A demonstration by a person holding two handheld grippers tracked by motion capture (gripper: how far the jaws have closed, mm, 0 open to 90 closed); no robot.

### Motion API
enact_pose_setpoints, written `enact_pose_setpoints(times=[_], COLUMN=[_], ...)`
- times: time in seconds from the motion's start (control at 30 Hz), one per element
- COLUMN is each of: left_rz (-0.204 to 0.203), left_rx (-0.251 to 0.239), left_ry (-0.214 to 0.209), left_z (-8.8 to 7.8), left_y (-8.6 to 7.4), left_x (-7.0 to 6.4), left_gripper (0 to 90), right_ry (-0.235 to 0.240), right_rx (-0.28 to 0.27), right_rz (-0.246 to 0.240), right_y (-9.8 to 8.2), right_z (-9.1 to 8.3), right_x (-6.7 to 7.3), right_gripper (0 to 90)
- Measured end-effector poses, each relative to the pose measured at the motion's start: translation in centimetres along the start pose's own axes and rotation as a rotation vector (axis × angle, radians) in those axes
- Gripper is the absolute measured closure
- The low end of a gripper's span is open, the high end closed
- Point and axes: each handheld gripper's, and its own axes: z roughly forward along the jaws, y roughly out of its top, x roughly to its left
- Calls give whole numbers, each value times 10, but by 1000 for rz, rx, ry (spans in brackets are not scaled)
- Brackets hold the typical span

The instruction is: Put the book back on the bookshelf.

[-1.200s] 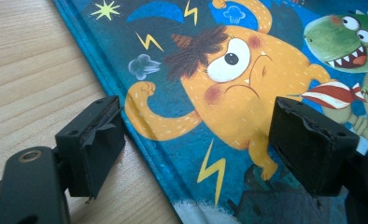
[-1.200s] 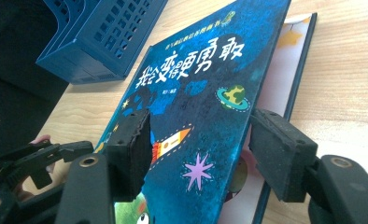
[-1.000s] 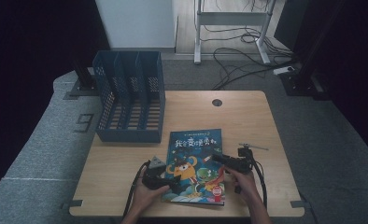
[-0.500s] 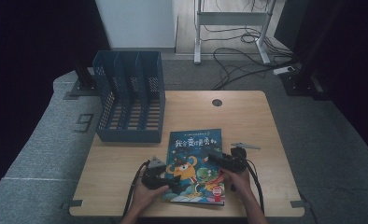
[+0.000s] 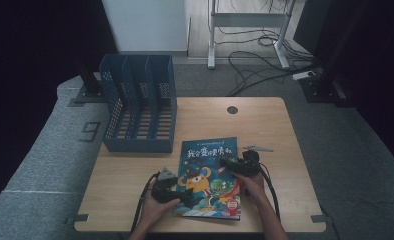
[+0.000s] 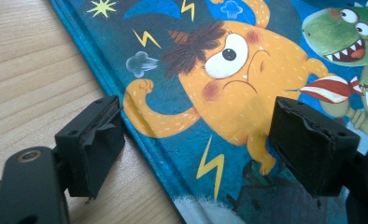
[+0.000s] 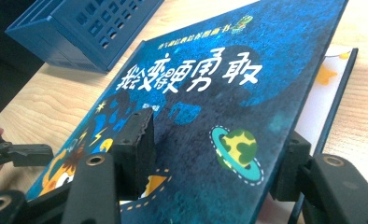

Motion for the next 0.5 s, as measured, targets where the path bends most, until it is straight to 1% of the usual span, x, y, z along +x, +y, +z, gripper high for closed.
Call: enact_pose_setpoints(times=[0.1, 0.2, 0.5], left_rz=[0, -3, 6], left_rx=[0, 2, 8], left_ry=[0, -6, -5], left_z=[0, -1, -1], left_y=[0, 0, 0], left_x=[0, 1, 0], left_gripper=[176, 176, 175], right_ry=[9, 10, 8], right_rx=[4, -11, -15], right_rz=[9, -7, -10], right_y=[-1, 0, -1], right_z=[1, -1, 1], right_x=[-2, -1, -2], right_gripper=[422, 432, 414])
